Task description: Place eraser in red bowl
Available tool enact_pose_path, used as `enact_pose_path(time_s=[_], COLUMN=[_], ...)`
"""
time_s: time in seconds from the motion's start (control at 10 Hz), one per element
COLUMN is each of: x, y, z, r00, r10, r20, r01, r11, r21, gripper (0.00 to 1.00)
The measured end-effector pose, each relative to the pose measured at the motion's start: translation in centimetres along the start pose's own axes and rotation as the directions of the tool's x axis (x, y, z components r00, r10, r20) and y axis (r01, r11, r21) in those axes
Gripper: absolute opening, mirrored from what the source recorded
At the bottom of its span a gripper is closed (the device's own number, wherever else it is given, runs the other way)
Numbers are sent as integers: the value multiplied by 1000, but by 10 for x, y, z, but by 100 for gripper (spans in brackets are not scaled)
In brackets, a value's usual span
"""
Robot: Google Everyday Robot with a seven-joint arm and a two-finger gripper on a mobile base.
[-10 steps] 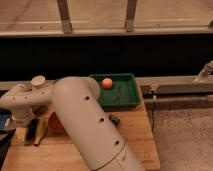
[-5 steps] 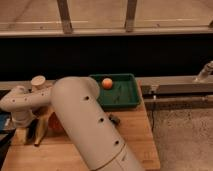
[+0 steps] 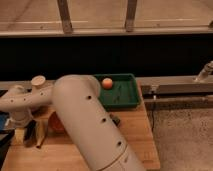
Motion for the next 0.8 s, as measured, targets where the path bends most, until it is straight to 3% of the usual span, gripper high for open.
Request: enact_pose_path(time_s=[0.4, 0.5, 0.8], x=[-10, -4, 38], y=[-8, -16, -31], z=[-61, -83, -113], r00=[1000, 1000, 993], r10=[-16, -2, 97], r20=[-6, -26, -71], r01=[16, 5, -84], r11=[996, 993, 983], r21=[84, 119, 163], gripper=[0, 0, 0])
